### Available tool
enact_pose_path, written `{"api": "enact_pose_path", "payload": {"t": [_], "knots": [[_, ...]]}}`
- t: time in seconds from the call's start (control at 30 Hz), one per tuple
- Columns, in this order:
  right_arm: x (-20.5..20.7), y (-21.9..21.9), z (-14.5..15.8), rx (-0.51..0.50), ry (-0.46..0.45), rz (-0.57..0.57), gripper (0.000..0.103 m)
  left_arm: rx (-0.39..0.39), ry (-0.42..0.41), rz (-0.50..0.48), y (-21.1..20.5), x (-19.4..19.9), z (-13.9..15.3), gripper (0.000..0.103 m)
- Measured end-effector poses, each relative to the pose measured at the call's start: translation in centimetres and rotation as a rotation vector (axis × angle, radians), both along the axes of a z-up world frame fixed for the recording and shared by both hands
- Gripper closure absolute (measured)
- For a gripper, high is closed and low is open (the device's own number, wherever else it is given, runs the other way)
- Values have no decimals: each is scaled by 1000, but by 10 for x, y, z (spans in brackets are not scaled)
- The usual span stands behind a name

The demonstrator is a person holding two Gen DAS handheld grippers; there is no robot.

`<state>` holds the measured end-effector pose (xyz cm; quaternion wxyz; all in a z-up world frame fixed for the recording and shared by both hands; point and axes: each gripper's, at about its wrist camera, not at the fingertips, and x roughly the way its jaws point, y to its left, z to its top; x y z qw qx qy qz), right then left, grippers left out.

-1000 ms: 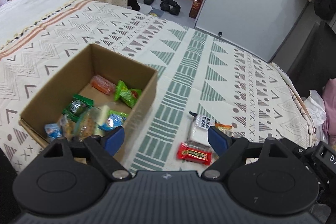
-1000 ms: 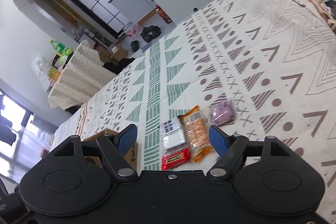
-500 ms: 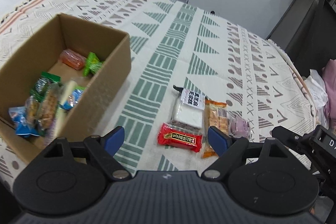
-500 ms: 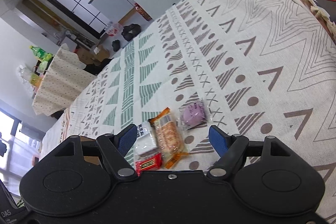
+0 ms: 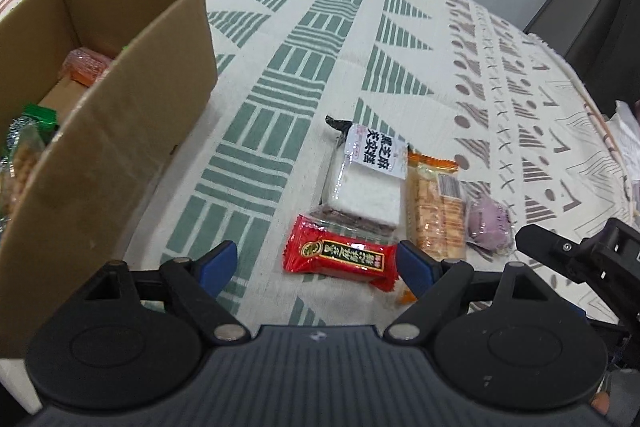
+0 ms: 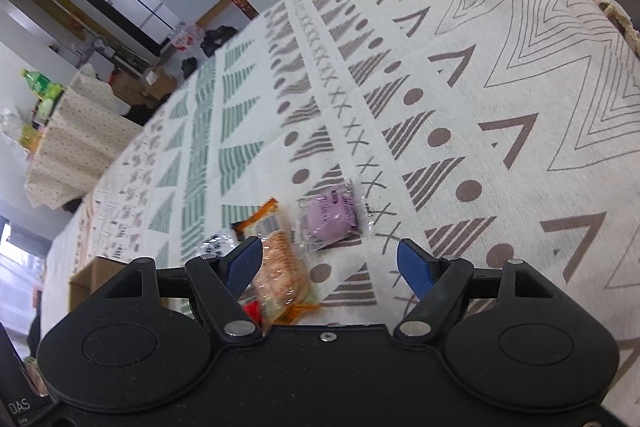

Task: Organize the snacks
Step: 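Grasp the red bar with the left gripper while the right gripper grasps the purple bun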

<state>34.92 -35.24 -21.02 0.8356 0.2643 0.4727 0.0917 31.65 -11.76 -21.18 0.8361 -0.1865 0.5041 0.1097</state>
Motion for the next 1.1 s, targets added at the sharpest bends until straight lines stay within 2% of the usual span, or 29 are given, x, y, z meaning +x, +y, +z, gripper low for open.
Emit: {"api": "enact_pose_path", "payload": {"t": [0.13,0.3,0.4,0.47,0.6,0.87,0.93,1.0,1.03,1.1], "knots": [[8,2,-9,-4,21,0,30,-8,15,-10,-2,8,-9,18],[17,2,-18,-10,34,-14,30,39,22,-23,-9,10,-13,20],[21,6,-22,-18,37,-5,30,71,27,-26,-12,9,-13,28],[23,9,-23,-39,28,5,30,91,31,-22,-12,8,-12,42],[28,16,-24,-67,7,19,30,81,26,-18,-7,7,-9,58],[35,26,-26,-108,-30,37,30,42,13,19,5,2,1,61],[35,29,-26,-125,-35,43,32,42,1,20,6,-1,6,61],[36,29,-29,-122,-33,49,39,43,-14,21,7,-4,13,61],[36,29,-29,-137,-33,47,48,42,-22,21,8,-6,17,61],[35,31,-28,-173,-38,52,57,43,-39,24,10,-10,24,61]]}}
